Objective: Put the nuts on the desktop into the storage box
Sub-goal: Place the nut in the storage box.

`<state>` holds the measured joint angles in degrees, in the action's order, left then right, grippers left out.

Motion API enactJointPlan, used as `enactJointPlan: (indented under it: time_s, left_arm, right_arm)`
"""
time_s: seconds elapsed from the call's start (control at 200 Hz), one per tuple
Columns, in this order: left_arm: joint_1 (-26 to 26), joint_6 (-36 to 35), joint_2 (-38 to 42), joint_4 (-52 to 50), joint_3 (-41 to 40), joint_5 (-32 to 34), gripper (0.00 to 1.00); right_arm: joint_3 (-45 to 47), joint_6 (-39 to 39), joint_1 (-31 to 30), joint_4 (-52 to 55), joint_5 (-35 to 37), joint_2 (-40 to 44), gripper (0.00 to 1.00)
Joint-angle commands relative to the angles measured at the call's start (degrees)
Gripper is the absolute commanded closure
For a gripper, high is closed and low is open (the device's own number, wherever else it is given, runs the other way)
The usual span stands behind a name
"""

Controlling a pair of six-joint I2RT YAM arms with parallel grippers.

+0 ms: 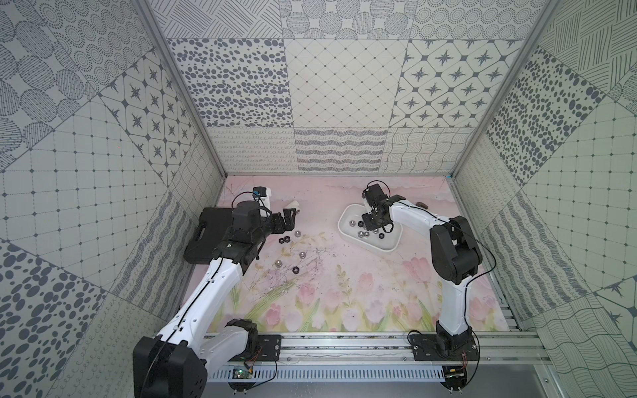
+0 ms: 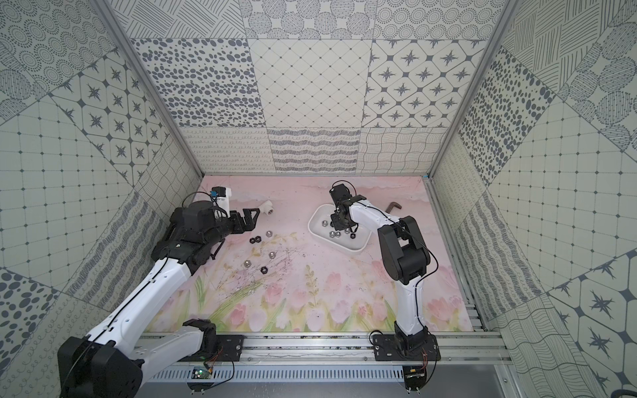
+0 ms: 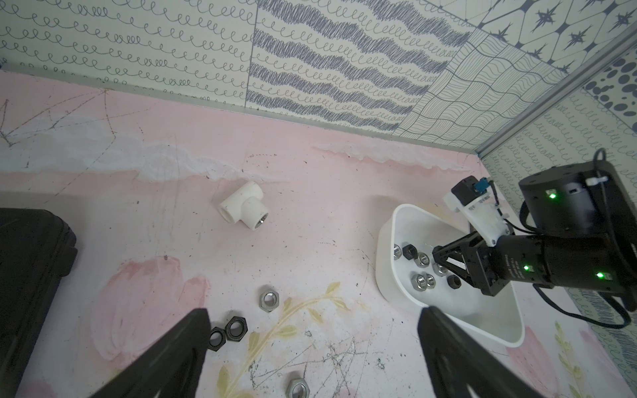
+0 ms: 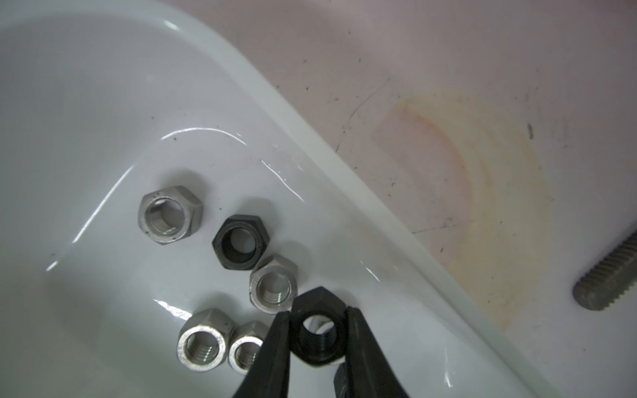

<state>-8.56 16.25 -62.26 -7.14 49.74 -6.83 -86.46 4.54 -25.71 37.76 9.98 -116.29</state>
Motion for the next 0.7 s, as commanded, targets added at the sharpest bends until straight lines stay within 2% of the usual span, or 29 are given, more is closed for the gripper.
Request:
enactJointPlan:
  time_s: [0.0,0.39,0.495,0.61,0.695]
  left_arm:
    - [-0.05,-0.35,-0.21,-0.75,0.76,0.36,0.01]
    - [-0.06,-0.25,-0.48,-0.54,0.54,0.49,0.01]
    - [-0.07,-0.25,-0.49,-0.57,0.54,0.40,0.01]
    - [-0.05,-0.17,-0.46,-0.55,0.45,0.41,0.01]
    - [-0.11,-0.21,-0.36,-0.58,0.45,0.41,0.01]
  right_arm:
    - [-2.20,0.30,0.48,-2.43,1.13,-1.41,0.86]
    - [-2.41,0.03,1.01,-2.95,1.33,-3.89,0.81]
    - [-2.15,0.12,1.01,-2.95,1.14,-3.73,0.72]
    - [-2.08,0.19,1.02,-2.95,0.38,-2.79,0.53]
    - [-2.13,0.15,0.75,-2.96,0.13,-1.27,0.47]
